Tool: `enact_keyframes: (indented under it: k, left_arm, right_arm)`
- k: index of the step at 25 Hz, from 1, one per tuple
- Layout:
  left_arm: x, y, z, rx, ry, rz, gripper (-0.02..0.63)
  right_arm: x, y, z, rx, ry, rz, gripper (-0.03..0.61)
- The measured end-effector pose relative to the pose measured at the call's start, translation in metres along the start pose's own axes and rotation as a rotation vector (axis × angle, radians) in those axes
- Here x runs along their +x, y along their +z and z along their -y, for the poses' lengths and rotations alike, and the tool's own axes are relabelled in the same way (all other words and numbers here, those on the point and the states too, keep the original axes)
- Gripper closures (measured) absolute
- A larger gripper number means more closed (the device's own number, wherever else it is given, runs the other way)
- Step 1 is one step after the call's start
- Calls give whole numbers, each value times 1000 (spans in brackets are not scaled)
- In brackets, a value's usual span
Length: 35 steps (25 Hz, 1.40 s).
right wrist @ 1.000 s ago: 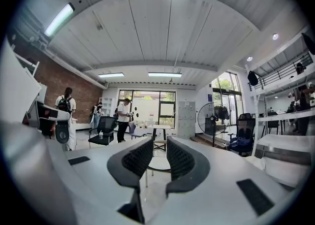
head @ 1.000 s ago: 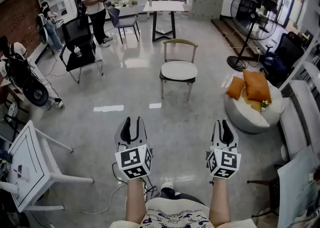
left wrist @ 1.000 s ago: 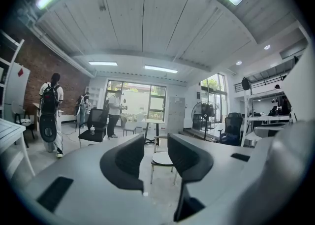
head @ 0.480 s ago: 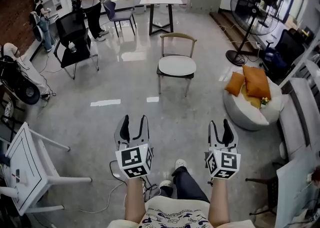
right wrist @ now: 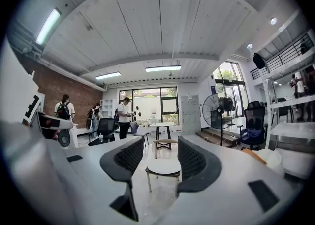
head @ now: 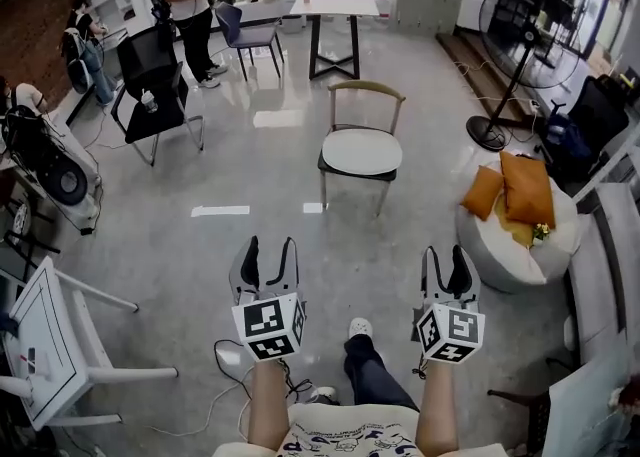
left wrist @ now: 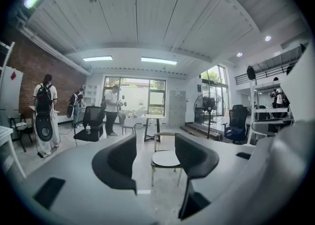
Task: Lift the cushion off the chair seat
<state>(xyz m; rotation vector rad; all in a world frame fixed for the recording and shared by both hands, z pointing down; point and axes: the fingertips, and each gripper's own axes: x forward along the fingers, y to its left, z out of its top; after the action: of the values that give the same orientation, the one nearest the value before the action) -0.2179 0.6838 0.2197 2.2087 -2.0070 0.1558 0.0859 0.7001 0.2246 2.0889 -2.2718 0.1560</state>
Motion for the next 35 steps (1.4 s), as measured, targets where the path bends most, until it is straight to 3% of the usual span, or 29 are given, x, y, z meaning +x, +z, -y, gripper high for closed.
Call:
enact_keyframes:
  k: [8, 17, 27, 35]
  left_arm:
    - [149, 50, 47, -2, 34, 27, 374]
    - [277, 60, 80, -17, 58, 10, 374]
    - [389, 69, 60, -31, 84, -26, 374]
    - [524, 82, 41, -36, 58, -36, 374]
  right_arm:
    - [158, 38, 71, -14, 48, 7, 354]
    - [288, 44, 121, -11, 88, -10, 353]
    - [407, 38, 132, -2, 89, -53, 353]
    - [537, 43, 137, -4, 57, -59, 353]
